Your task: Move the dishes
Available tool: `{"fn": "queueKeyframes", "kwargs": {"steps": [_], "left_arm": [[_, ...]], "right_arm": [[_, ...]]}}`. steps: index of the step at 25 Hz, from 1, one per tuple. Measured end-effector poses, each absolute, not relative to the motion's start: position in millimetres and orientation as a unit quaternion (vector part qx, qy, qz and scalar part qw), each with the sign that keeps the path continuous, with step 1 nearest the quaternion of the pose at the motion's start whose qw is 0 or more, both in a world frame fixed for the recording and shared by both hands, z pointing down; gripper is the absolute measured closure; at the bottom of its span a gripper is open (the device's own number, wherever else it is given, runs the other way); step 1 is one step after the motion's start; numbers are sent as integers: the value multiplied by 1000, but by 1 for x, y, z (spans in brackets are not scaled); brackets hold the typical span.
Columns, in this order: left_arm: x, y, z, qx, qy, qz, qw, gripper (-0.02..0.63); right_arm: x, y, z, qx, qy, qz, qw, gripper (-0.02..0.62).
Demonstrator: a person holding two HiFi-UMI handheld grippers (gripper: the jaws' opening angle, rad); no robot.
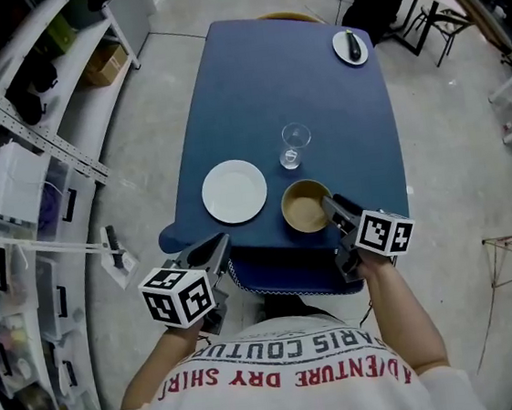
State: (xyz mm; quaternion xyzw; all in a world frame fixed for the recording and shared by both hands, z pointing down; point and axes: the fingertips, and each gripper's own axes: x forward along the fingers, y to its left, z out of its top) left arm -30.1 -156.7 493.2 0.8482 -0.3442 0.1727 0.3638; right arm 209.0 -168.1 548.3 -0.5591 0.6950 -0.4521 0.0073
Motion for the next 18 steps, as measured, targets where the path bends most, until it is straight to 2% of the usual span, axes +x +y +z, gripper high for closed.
{"fn": "queueKeyframes", "kwargs": {"steps": [5, 11, 18], "left_arm": [[-31, -145, 481, 856, -335, 163, 359, 577], [-34, -115, 451, 875, -317, 146, 335, 577], [-32, -86, 408, 903, -291, 112, 294, 577]], "right_arm": [[205, -163, 514, -565, 735, -375, -8, 380], [180, -129, 445, -568, 789, -234, -23, 378], [135, -80, 380, -536, 836, -117, -34, 483]]}}
